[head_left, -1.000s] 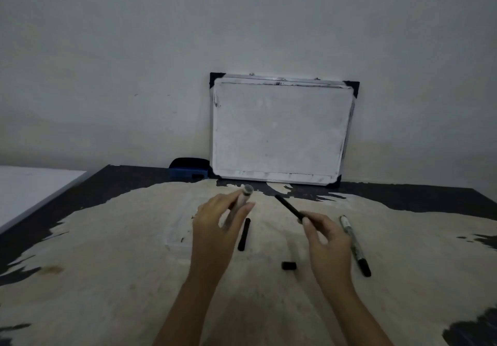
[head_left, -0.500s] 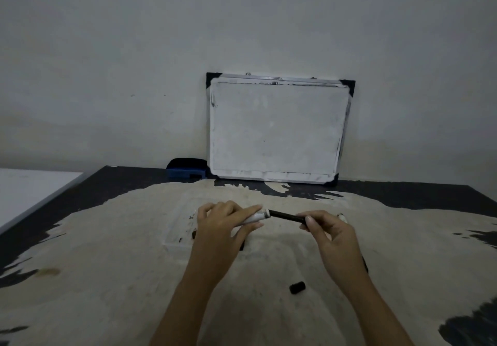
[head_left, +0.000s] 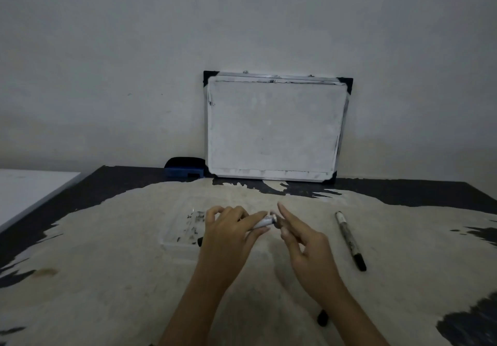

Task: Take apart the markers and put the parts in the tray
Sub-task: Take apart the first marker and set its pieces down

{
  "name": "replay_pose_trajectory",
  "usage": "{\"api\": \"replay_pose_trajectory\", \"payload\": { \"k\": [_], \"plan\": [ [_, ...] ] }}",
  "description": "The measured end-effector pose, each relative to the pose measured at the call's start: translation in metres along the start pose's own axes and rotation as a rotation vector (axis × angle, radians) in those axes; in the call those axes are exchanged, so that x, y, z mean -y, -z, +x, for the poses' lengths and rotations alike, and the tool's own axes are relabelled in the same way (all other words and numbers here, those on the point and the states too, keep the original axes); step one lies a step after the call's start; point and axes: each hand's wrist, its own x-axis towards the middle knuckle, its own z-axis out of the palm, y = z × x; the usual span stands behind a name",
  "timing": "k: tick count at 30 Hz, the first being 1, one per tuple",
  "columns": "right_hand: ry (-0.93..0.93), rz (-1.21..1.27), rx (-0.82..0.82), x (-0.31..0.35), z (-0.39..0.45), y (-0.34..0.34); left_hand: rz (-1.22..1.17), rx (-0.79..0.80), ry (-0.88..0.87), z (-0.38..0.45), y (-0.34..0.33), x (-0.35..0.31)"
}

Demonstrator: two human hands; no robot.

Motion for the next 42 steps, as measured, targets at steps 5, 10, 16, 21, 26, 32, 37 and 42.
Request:
{"api": "replay_pose_trajectory", "payload": {
  "k": [5, 10, 16, 21, 26, 32, 37, 42],
  "plan": [
    [-0.072, -0.057, 0.016, -0.004, 0.008, 0.025, -0.014, -0.012, 0.023, -0.001, 0.000, -0.001],
    [-0.151, -0.026, -0.193, -0.020, 0.005, 0.024, -0.001, -0.011, 0.013, -0.002, -0.003, -0.001],
    [-0.191, 0.038, -0.146, -0.032, 0.003, 0.020, -0.026, 0.004, -0.032, -0.003, -0.003, -0.008],
    [-0.253, -0.014, -0.136, -0.024, 0.006, 0.043, -0.056, 0.013, -0.079, -0.004, -0.005, -0.012],
    [-0.572, -0.345, 0.368, -0.020, 0.007, 0.084, -0.089, 0.035, -0.144, -0.007, -0.011, -0.020],
    [-0.920, -0.423, 0.889, 0.005, 0.002, 0.096, -0.074, 0.044, -0.228, -0.011, -0.019, -0.025],
    [-1.033, -0.468, 1.040, 0.008, 0.003, 0.085, -0.074, 0.069, -0.236, -0.012, -0.021, -0.023],
    [-0.946, -0.395, 1.006, 0.006, 0.004, 0.081, -0.072, 0.076, -0.223, -0.012, -0.023, -0.021]
  ]
}}
